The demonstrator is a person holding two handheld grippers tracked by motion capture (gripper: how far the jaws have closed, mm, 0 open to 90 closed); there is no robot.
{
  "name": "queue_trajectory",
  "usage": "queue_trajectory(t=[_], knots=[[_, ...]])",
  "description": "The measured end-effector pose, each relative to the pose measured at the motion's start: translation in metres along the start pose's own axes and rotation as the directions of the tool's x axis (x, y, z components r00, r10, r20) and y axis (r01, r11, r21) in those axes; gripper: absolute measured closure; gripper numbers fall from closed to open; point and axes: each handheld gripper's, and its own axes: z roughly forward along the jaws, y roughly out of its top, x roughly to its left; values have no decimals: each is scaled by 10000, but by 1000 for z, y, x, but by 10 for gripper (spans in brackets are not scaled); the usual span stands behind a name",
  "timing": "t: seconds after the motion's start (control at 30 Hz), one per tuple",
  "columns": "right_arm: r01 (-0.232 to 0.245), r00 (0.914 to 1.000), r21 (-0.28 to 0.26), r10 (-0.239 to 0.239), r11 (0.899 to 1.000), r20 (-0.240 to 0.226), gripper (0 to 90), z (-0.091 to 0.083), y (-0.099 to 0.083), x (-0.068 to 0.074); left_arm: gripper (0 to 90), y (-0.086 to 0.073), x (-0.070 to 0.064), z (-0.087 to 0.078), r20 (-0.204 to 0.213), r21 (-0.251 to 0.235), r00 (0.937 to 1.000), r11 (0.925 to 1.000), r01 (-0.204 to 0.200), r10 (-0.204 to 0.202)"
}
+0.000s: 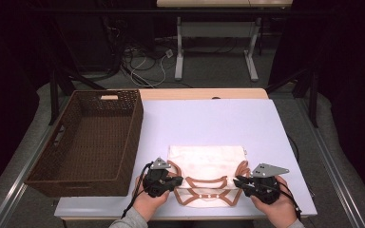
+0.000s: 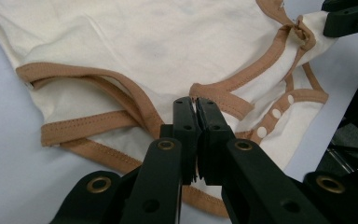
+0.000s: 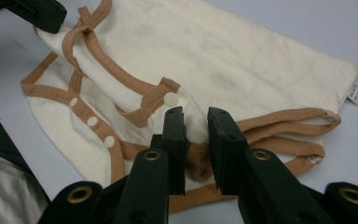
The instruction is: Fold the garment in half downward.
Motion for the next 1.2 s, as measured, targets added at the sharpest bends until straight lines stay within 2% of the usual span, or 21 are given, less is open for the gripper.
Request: queue_trajectory(t=[0.07,0.3,0.43,0.57,0.67,0.8,0.93,1.1,1.2], knots=[[-39,10000,86,39,10000,-16,774,0,-2,0,874,-1,0,0,18,6,9999,9999,-119,119],[-158,9998,90,159,9998,-104,763,2,-7,1,856,-5,-2,2,71,58,9999,10000,-81,80],[-222,9995,307,228,9993,-194,745,1,-9,1,834,-7,-4,2,114,158,9999,9999,-55,53],[-212,9994,161,216,9996,-274,731,-2,-10,2,802,-7,-6,0,85,126,9998,9997,-187,186],[-242,9994,132,245,9996,-261,710,-6,-9,4,766,-6,-8,-4,82,49,9998,9998,-184,183],[-185,9996,-55,184,9998,-221,677,-11,-7,4,670,-5,-7,-7,-51,-39,9995,9995,-303,303],[-289,9994,-3,288,9996,-201,646,-8,-7,1,618,-5,-3,-7,-251,-9,9995,9998,-202,202],[-209,9995,-14,209,9998,-240,601,-5,-5,-2,520,-3,3,-4,-346,-146,9989,9994,-309,304],[-22,9998,-195,18,9998,-175,555,-2,-2,-4,480,-1,5,-3,-400,-184,9986,9992,-355,348]])
